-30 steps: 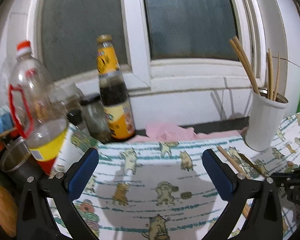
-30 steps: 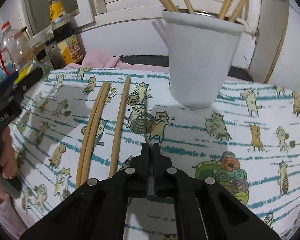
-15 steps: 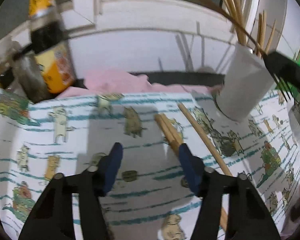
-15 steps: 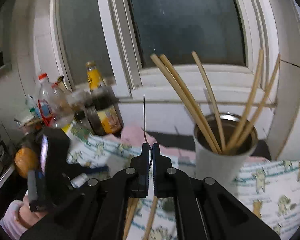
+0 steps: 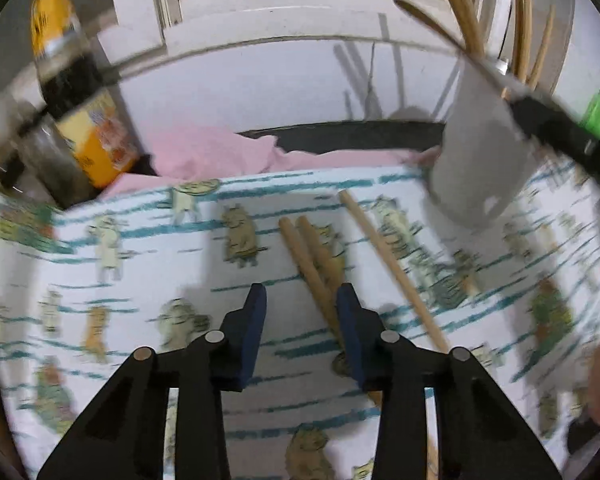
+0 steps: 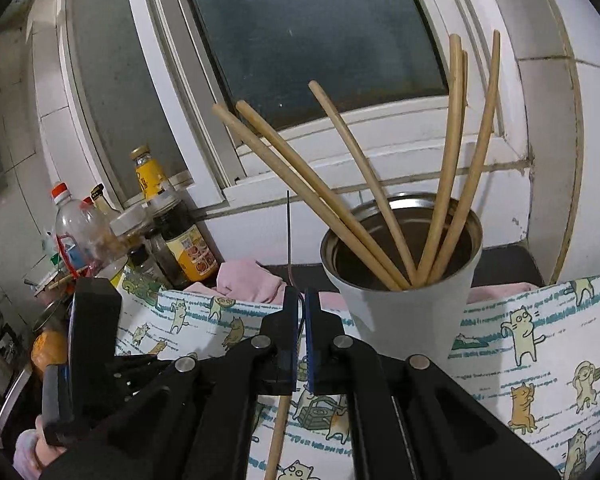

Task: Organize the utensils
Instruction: 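Carry the skewer toward the cup with the right gripper while the left gripper grasps a chopstick, then lower the skewer and chopstick into the white cup and open both grippers, then withdraw both tools from the cup back toward the cloth, then grasp a wooden chopstick with the right gripper while the left gripper grasps another, then lift both held chopsticks upright and carry them above the white cup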

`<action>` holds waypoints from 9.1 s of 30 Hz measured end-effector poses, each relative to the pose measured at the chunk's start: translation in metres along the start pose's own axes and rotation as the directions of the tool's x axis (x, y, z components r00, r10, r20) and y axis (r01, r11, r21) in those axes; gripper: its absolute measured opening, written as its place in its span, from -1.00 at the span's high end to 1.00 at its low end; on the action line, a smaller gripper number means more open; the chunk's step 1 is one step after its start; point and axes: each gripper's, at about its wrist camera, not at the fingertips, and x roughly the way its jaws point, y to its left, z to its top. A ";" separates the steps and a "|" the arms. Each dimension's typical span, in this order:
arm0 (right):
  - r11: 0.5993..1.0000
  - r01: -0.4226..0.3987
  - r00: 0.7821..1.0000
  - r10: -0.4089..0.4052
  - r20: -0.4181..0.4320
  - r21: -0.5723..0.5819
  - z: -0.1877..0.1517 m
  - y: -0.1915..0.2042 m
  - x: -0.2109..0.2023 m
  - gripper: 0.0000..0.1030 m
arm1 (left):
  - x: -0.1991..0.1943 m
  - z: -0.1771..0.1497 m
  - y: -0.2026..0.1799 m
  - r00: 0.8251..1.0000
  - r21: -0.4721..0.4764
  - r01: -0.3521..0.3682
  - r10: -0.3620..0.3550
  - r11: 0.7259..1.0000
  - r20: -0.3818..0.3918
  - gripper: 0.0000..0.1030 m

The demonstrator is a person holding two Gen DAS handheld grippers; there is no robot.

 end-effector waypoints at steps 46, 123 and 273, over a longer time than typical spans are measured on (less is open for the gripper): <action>0.998 -0.038 0.958 0.019 0.287 0.059 0.040 -0.044 -0.082 0.93 | -0.209 0.083 0.015 0.830 -0.049 0.327 -0.262 0.944 0.493 0.89; 0.991 0.119 0.979 -0.106 0.172 -0.066 0.007 0.020 -0.044 -0.32 | -0.086 -0.001 0.074 0.800 -0.204 -0.018 0.137 0.979 0.585 -0.94; 0.983 -0.131 0.960 0.158 0.233 -0.125 -0.004 0.022 -0.064 0.85 | -0.116 0.023 0.060 0.949 -0.100 0.217 -0.186 0.971 0.256 0.87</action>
